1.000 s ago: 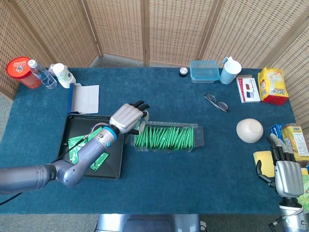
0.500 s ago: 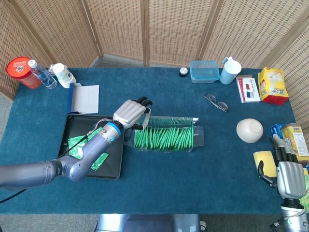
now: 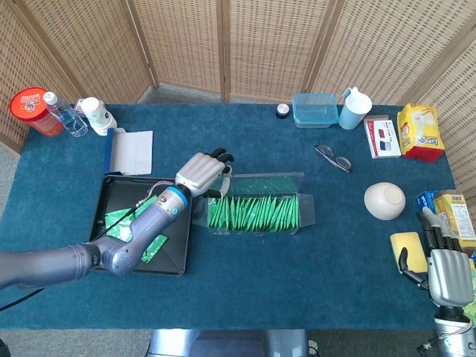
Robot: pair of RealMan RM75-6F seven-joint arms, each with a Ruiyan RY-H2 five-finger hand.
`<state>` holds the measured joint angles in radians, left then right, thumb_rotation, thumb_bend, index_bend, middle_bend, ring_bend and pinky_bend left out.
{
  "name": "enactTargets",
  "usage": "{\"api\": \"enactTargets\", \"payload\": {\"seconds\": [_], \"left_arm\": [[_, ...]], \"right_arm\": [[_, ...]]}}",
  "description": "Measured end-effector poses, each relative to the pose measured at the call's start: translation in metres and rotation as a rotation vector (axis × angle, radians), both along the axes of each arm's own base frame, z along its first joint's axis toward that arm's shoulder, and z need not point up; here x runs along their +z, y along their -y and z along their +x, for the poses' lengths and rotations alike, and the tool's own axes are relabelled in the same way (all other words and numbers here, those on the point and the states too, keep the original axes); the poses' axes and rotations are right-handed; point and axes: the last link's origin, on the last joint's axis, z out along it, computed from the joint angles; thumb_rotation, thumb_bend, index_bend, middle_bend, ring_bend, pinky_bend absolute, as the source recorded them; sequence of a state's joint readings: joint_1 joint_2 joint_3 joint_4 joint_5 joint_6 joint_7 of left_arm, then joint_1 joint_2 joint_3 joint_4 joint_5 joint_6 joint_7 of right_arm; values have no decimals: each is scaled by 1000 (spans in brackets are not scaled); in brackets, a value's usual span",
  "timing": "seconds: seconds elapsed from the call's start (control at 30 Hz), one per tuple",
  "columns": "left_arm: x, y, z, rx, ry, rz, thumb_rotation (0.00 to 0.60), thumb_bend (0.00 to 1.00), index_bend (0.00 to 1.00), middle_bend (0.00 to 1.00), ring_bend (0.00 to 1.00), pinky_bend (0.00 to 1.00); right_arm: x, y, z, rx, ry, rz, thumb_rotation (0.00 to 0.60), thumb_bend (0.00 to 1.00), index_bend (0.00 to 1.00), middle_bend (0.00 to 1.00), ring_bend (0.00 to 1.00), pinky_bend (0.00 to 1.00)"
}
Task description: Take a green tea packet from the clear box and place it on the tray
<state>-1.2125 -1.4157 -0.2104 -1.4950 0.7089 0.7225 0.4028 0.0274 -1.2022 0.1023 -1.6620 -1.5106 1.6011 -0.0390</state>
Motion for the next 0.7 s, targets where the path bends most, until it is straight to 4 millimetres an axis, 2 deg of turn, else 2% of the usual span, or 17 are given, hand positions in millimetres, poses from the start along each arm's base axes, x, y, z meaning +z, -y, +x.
{"api": "enactTargets", "payload": {"seconds": [0.23,0.43,0.7], "left_arm": [[-1,-9,-5,24,-16,33,345,602,359,177,81,297],[0,-14,-8,30,-20,62,347,587,229,136,27,297],[1,-19,-18,10,-108,108,341,536,146,59,0,240]], "right_arm": [[1,-1,1,-1,-1,-1,273,583,0,87,91,166],[1,-1,1,-2,-1,1,273,583,0,87,92,166],[1,-2,2,0,1,0,274,583,0,87,92,165]]}}
